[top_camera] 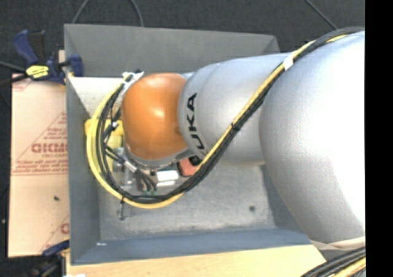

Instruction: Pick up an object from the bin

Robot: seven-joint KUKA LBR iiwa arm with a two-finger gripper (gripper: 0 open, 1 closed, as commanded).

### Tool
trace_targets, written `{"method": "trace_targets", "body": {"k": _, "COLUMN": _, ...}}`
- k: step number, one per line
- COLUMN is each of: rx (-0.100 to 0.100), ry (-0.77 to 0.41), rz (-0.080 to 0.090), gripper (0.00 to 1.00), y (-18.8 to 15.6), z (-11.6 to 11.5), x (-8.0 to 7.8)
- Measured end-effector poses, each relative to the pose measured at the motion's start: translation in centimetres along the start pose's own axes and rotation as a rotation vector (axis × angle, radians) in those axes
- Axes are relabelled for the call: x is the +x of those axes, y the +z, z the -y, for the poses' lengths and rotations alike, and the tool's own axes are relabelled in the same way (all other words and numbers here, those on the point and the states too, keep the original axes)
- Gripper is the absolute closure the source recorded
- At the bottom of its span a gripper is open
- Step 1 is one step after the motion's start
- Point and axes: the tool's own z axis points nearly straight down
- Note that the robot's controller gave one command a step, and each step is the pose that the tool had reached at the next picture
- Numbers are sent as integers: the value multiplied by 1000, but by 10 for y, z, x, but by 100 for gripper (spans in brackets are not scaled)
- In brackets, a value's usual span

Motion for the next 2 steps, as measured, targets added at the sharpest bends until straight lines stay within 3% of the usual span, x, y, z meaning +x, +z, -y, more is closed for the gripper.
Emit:
{"method": "trace_targets", "body": {"k": 1, "rx": -2, "ry": 6, "rz": 8, "gripper": 0, "y": -4, "z": 1, "x": -2}}
{"method": "trace_targets", "body": {"k": 2, "rx": -3, "ry": -13, "rz": 9, "gripper": 0, "y": 78, "z": 59, "x": -83}}
